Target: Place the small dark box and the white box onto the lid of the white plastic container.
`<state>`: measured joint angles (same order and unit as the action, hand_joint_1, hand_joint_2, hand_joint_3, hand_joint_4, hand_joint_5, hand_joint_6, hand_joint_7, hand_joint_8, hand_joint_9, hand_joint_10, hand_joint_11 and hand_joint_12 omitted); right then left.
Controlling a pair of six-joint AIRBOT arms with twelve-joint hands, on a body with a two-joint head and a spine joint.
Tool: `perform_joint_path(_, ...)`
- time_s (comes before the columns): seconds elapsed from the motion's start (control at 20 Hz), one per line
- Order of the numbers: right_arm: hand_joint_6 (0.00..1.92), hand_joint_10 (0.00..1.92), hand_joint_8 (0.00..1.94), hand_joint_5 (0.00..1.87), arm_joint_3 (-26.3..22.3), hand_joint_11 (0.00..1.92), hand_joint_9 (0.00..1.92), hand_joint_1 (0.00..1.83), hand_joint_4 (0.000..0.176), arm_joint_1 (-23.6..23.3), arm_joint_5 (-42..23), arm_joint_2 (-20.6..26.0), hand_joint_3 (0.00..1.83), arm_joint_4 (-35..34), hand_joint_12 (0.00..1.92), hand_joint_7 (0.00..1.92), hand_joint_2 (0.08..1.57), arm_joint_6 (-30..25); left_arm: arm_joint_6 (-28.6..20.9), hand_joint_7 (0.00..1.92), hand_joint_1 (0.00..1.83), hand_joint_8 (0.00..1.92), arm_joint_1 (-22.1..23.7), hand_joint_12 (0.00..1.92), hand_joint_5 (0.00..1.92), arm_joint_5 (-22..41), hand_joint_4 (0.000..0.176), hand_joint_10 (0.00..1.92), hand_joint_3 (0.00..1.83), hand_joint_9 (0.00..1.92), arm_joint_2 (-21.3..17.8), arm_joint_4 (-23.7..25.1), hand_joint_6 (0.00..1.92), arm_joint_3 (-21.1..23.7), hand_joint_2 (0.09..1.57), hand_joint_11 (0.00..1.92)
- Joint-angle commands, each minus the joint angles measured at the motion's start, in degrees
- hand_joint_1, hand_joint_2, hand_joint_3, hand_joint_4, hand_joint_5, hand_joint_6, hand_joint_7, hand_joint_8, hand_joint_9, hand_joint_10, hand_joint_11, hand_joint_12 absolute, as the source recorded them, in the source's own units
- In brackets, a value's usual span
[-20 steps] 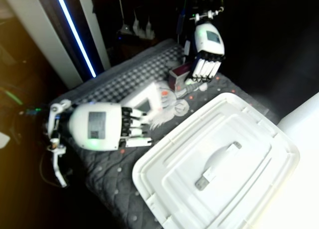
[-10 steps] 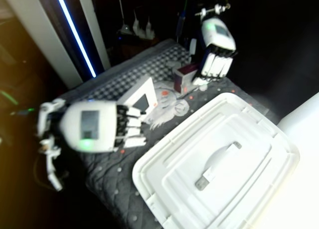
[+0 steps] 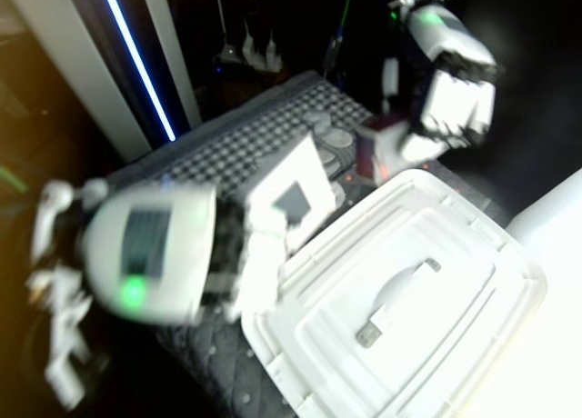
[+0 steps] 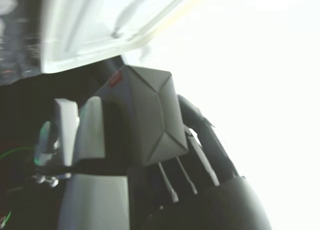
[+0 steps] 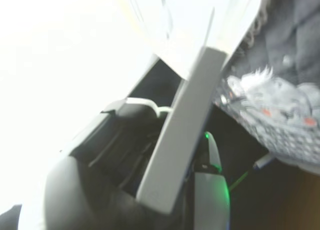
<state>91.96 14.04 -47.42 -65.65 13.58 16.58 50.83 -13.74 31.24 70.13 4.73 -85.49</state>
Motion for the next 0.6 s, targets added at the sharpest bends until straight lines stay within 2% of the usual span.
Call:
perform_joint_path(0.0,0.80,1.35,1.25,0.96,1.4,0.94,1.03,1.26,0.000,-1.9,-4.5,0.0,0.00,-2.2,1.69,0.99,1.13,-0.2,-0.2,1.17,1.29,0.76,1.9,1.21,0.91,5.0,0.000,0.71,0.00,1.19,0.4,-0.7,0.98,-1.3,1.08,0.88)
perform_joint_path(0.05,0.86,1.23,1.20,0.94,3.1,0.93,1.01,1.25,0.000,-4.0,-1.2,-0.8,0.00,-0.9,1.60,0.99,1.13,-0.2,-0.2,1.08,1.37,0.78,3.6,1.15,0.86,2.2,0.000,0.90,0.01,1.15,1.6,0.0,1.04,-3.3,1.07,0.87)
perform_joint_path(0.1,0.90,1.17,1.20,0.92,4.8,0.96,1.03,1.25,0.000,-6.3,2.6,-1.6,0.00,1.1,1.54,0.98,1.13,-0.2,-0.2,1.02,1.37,0.86,5.3,1.13,0.83,-0.4,0.000,1.00,0.00,1.11,2.5,1.3,1.07,-4.7,1.09,0.87)
perform_joint_path(0.15,0.87,1.24,1.38,0.89,5.6,0.88,0.94,1.25,0.000,-7.9,5.4,-1.8,0.00,2.2,1.56,0.89,1.17,-0.2,-0.1,0.88,1.35,1.08,6.8,1.12,0.76,-2.4,0.000,1.15,0.01,0.99,3.4,1.8,1.21,-6.0,1.14,0.80)
perform_joint_path(0.2,0.90,1.10,1.35,0.89,5.8,0.80,0.89,1.25,0.000,-8.3,6.1,-1.9,0.00,2.3,1.47,0.90,1.16,-0.2,0.1,0.69,1.32,1.34,7.4,1.12,0.65,-3.2,0.000,1.32,0.01,0.84,3.8,1.9,1.46,-6.4,1.22,0.64)
perform_joint_path(0.25,1.26,1.33,1.37,0.66,5.8,0.66,0.87,1.31,0.000,-8.3,6.1,-1.9,0.01,2.3,1.35,0.74,1.21,-0.2,0.1,0.35,1.12,0.51,7.4,1.06,0.35,-3.2,0.043,0.61,0.00,0.36,3.8,1.9,0.72,-6.4,1.16,0.13)
perform_joint_path(0.3,0.55,0.46,0.49,0.32,5.8,0.17,0.37,1.13,0.007,-8.3,6.1,-1.9,0.00,2.3,1.04,0.33,1.17,-0.2,0.1,0.07,0.84,0.10,7.4,0.24,0.12,-3.2,0.125,0.12,0.00,0.07,3.8,1.9,0.21,-6.4,1.16,0.02)
perform_joint_path(0.35,0.17,0.13,0.13,0.15,6.0,0.03,0.12,1.01,0.088,-8.9,7.0,-2.1,0.00,2.3,0.35,0.12,1.14,-0.2,0.3,0.01,0.73,0.02,8.4,0.05,0.02,-4.2,0.166,0.02,0.00,0.01,4.6,1.9,0.04,-7.3,1.12,0.00)
perform_joint_path(0.4,0.03,0.02,0.03,0.03,6.5,0.01,0.02,0.90,0.150,-9.2,7.6,-3.1,0.00,2.2,0.07,0.02,1.12,-0.2,0.4,0.00,0.70,0.00,9.4,0.01,0.00,-5.2,0.174,0.00,0.00,0.00,5.0,1.9,0.01,-7.8,1.11,0.00)
perform_joint_path(0.45,0.01,0.00,0.00,0.00,7.1,0.00,0.00,0.91,0.171,-9.5,7.8,-4.2,0.00,2.2,0.01,0.00,1.10,-0.2,1.0,0.00,0.65,0.00,10.1,0.00,0.00,-6.1,0.176,0.00,0.00,0.00,5.0,1.7,0.00,-7.9,1.08,0.00)
perform_joint_path(0.5,0.00,0.00,0.00,0.00,7.3,0.00,0.00,0.91,0.175,-9.5,7.8,-4.9,0.00,2.5,0.00,0.00,1.08,-0.2,2.0,0.00,0.68,0.00,10.3,0.00,0.00,-6.7,0.176,0.00,0.00,0.00,5.0,1.6,0.00,-7.9,1.06,0.00)
perform_joint_path(0.55,0.00,0.00,0.00,0.00,7.5,0.00,0.00,0.89,0.176,-9.5,7.8,-5.3,0.00,3.0,0.00,0.00,1.06,-0.2,3.2,0.00,0.58,0.00,10.3,0.00,0.00,-6.9,0.158,0.00,0.00,0.00,5.0,1.4,0.00,-7.7,1.08,0.00)
